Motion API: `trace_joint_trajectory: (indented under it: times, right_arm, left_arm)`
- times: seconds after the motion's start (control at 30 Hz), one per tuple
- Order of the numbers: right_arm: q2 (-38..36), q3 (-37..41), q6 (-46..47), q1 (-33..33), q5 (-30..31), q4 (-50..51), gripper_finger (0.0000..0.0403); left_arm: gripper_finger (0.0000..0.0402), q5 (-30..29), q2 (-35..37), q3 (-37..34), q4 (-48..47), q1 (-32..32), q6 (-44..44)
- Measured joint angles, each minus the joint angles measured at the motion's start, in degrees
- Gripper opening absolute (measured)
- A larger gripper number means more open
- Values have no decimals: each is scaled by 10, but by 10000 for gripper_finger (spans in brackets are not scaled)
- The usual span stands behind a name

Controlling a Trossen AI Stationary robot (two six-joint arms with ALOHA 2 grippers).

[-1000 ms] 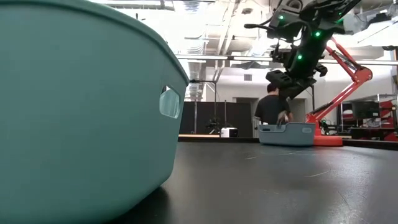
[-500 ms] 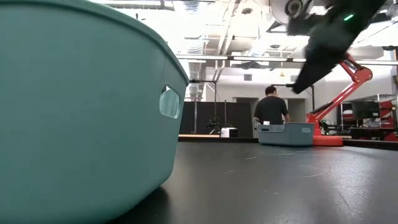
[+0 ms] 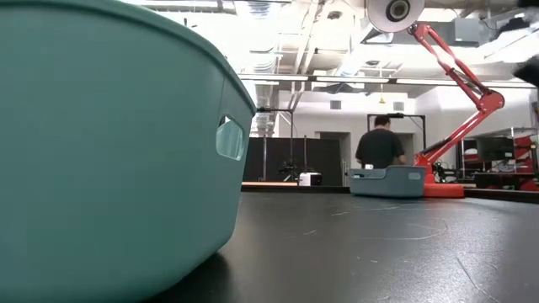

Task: Sort batteries
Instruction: Put the black battery into the blue bin

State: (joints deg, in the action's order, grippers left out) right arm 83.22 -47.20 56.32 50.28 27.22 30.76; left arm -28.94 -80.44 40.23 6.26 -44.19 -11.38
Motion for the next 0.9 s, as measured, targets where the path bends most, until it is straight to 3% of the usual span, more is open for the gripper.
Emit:
trace_joint_trajectory:
  times: [0.37, 0.9]
  right_arm:
    - [97, 0, 43, 30, -15, -36, 211]
    - [109, 0, 63, 29, -48, -2, 194]
  left_arm:
    - [292, -1, 0, 0, 0, 2, -4]
    - [292, -1, 0, 0, 1, 2, -5]
